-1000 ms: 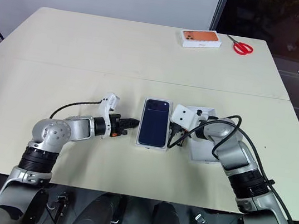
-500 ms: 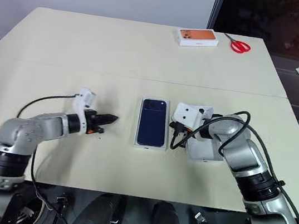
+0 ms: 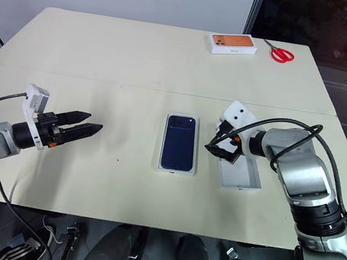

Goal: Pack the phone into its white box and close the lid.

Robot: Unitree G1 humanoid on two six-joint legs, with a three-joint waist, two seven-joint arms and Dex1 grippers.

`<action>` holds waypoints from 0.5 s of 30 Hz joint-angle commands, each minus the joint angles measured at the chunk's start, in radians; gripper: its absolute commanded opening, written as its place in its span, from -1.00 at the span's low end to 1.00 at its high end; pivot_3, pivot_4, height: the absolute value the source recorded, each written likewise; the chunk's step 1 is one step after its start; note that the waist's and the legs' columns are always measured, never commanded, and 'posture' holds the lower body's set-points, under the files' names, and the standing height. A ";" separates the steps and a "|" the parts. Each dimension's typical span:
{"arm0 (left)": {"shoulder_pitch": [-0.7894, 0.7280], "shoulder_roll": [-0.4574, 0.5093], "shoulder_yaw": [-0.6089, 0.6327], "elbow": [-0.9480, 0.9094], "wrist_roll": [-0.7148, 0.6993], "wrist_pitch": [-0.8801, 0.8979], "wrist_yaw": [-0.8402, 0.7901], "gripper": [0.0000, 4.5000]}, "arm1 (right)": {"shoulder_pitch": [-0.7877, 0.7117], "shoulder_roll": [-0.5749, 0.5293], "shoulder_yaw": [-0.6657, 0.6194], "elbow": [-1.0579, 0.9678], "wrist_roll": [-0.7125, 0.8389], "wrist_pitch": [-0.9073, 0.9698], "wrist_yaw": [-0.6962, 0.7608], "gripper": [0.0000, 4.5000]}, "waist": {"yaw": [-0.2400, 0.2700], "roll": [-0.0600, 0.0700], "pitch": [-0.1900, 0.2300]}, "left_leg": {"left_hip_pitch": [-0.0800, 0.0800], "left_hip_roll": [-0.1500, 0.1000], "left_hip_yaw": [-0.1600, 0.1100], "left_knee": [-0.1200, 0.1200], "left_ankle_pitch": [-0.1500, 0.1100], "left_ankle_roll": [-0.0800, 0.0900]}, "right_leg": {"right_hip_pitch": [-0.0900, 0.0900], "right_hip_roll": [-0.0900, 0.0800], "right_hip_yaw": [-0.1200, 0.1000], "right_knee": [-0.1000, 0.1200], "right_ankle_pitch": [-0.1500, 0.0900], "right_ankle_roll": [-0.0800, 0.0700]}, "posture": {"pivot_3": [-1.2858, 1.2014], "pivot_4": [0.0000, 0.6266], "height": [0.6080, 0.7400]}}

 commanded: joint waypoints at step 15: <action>0.065 -0.065 -0.075 -0.055 0.208 -0.433 -0.100 0.94 | 0.032 0.135 -0.125 -0.200 0.202 0.456 -0.297 0.98 | -0.002 0.001 0.000 | -0.001 0.000 0.001 -0.001 0.000 0.001 | -0.001 0.000 0.000 0.000 0.000 0.000 | 0.03 -0.52 1.00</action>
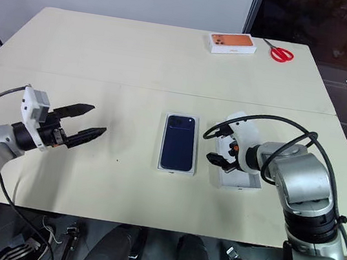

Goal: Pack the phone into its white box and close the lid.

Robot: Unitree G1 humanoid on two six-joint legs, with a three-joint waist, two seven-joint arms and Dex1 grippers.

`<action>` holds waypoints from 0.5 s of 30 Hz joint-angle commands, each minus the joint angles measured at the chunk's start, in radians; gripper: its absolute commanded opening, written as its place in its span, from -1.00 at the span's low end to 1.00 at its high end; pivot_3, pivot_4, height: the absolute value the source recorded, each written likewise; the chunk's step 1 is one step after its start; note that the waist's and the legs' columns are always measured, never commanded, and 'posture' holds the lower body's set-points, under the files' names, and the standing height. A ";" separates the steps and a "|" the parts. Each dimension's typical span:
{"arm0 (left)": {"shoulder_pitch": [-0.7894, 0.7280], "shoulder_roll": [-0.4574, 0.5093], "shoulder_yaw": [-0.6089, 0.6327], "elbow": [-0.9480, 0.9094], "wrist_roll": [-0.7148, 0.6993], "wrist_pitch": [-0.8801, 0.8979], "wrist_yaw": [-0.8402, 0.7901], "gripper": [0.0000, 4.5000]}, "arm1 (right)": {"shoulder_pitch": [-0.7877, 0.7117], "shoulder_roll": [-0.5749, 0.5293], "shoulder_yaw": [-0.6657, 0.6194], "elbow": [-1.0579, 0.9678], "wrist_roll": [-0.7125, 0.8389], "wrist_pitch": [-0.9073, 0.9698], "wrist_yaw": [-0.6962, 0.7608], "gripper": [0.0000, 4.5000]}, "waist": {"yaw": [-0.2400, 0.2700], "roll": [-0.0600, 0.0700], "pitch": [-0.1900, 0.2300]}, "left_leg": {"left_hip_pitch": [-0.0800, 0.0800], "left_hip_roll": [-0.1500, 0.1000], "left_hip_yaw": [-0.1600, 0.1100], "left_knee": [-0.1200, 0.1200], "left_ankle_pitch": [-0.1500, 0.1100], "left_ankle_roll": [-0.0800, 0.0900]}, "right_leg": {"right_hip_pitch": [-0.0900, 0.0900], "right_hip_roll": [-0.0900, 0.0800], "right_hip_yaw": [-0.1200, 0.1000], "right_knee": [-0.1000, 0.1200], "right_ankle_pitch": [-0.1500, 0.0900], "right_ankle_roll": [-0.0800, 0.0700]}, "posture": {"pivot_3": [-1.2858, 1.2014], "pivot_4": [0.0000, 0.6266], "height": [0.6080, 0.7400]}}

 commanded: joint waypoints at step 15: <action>0.013 -0.034 -0.006 -0.065 -0.042 -0.036 -0.032 1.00 | 0.051 0.001 -0.056 -0.029 0.302 0.007 -0.321 -0.07 | -0.003 0.001 0.000 | 0.000 0.000 0.000 0.001 0.000 0.000 | 0.000 0.001 0.000 0.001 0.000 0.000 | 0.03 -0.52 1.00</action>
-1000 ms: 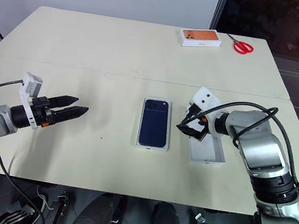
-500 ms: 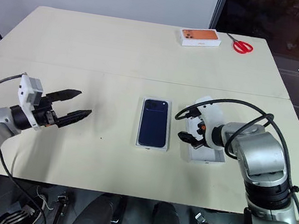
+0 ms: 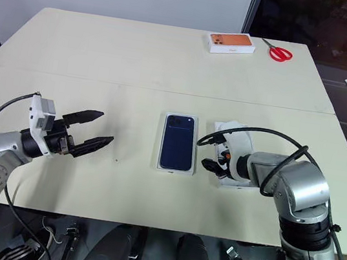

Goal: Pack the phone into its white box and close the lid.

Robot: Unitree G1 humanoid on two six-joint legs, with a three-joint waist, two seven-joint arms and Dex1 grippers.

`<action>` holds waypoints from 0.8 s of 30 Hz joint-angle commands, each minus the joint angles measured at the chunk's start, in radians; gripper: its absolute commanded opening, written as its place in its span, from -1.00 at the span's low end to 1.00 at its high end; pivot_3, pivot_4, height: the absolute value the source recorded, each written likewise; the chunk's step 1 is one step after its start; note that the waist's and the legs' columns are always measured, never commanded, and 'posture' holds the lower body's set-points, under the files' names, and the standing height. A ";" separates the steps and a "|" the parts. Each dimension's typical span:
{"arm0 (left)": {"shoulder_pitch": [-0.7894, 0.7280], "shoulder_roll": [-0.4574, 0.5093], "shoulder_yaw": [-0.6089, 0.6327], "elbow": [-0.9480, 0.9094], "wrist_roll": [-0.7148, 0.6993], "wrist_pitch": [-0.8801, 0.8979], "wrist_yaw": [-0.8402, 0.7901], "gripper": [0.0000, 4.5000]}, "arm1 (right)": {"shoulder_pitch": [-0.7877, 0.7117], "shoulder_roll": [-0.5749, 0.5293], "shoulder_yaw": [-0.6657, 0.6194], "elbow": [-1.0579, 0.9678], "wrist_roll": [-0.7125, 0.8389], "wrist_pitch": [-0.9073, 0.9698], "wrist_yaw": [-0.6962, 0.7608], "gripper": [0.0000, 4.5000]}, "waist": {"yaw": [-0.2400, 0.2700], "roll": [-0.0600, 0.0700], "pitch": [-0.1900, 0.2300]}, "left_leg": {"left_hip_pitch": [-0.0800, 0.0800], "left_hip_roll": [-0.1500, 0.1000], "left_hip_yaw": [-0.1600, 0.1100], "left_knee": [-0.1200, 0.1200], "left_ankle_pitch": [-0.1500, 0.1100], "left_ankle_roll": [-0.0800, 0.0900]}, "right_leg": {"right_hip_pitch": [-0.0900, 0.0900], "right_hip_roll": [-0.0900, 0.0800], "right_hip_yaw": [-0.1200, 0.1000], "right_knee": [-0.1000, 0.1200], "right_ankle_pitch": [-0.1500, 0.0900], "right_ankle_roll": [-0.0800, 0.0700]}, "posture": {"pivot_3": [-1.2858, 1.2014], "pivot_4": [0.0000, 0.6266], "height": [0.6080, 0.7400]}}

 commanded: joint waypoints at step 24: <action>-0.040 -0.013 0.004 0.003 -0.016 -0.009 0.042 1.00 | -0.353 0.381 -0.439 0.264 0.252 0.007 -0.285 -0.99 | -0.023 0.001 0.000 | 0.001 0.001 0.000 0.000 0.000 0.000 | 0.000 0.002 0.000 0.001 0.000 0.000 | 0.03 -0.52 1.00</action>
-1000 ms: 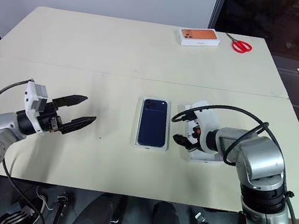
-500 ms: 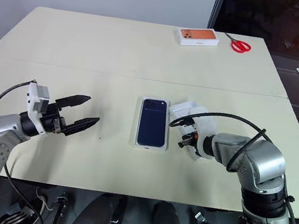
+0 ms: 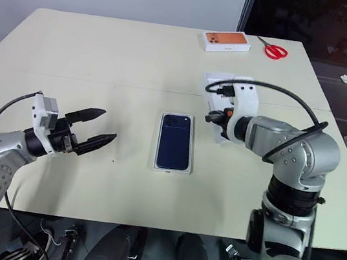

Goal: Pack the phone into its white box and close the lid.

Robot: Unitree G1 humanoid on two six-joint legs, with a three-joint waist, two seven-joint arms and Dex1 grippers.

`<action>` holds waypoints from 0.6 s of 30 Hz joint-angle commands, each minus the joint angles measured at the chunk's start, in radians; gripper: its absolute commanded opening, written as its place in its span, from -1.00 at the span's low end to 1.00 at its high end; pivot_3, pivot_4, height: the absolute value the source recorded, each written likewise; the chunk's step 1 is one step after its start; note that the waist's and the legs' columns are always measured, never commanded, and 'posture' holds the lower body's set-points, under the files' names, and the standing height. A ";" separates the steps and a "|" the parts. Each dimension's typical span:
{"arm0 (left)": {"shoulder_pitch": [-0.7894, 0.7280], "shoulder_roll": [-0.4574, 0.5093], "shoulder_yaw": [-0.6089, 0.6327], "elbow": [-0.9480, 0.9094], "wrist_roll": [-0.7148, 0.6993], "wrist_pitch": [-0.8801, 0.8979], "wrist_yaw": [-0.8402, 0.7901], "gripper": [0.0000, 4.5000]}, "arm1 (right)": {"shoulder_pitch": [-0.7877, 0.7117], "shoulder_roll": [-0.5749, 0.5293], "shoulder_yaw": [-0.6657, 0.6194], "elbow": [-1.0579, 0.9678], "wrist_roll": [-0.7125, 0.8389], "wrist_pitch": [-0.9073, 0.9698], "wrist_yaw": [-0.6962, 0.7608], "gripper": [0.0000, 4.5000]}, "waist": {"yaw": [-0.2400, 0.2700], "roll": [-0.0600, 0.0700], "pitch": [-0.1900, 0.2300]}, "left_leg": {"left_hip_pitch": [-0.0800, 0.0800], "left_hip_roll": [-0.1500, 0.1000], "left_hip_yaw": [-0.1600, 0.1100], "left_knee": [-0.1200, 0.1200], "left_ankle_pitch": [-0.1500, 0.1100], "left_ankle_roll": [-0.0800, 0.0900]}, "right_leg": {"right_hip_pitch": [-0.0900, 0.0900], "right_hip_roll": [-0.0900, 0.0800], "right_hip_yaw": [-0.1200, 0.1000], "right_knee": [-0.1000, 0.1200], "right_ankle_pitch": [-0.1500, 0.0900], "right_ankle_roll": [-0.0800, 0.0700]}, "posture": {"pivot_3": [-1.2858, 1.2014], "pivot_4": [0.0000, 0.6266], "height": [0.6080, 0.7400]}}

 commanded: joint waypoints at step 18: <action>-0.024 -0.006 0.052 -0.021 -0.074 0.049 0.073 1.00 | 0.173 0.333 -0.005 0.262 1.237 -0.370 -0.725 -0.99 | -0.021 0.002 0.001 | 0.000 0.000 0.001 0.000 0.000 0.000 | -0.002 0.000 0.001 0.004 0.000 0.000 | 0.03 -0.52 1.00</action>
